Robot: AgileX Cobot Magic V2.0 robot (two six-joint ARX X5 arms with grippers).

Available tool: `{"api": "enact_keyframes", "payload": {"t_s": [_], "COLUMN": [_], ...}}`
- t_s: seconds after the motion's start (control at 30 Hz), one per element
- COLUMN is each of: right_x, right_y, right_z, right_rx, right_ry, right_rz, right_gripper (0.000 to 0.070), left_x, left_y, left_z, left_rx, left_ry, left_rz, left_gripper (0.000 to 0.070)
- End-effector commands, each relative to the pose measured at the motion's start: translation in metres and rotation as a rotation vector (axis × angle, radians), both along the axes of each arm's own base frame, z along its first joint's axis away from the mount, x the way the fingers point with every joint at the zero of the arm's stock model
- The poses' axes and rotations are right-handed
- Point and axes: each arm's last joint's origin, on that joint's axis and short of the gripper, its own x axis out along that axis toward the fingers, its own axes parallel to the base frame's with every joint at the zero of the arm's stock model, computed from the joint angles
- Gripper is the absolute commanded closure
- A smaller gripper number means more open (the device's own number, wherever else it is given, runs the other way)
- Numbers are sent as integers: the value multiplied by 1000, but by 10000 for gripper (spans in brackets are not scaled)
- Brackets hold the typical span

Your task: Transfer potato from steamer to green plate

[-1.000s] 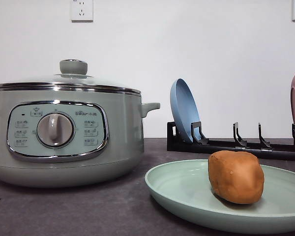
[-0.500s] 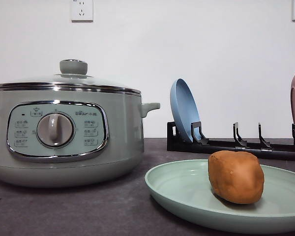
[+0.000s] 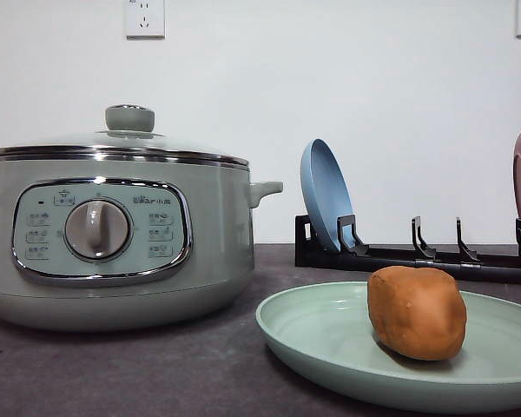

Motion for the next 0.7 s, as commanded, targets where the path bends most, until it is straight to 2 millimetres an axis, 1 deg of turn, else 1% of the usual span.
{"api": "enact_keyframes", "payload": {"t_s": [0.0, 0.67], "right_x": [0, 0], "right_y": [0, 0], "right_z": [-1, -1], "right_rx": [-4, -4], "right_ry": [-1, -1], "right_rz": [0, 0], "right_gripper": [699, 699], "left_x": [1, 1], "left_y": [0, 0], "left_z": [-7, -7], "left_rx": [-6, -6], "left_ry": [23, 23], "left_rz": [2, 2], "left_gripper": [700, 700]}}
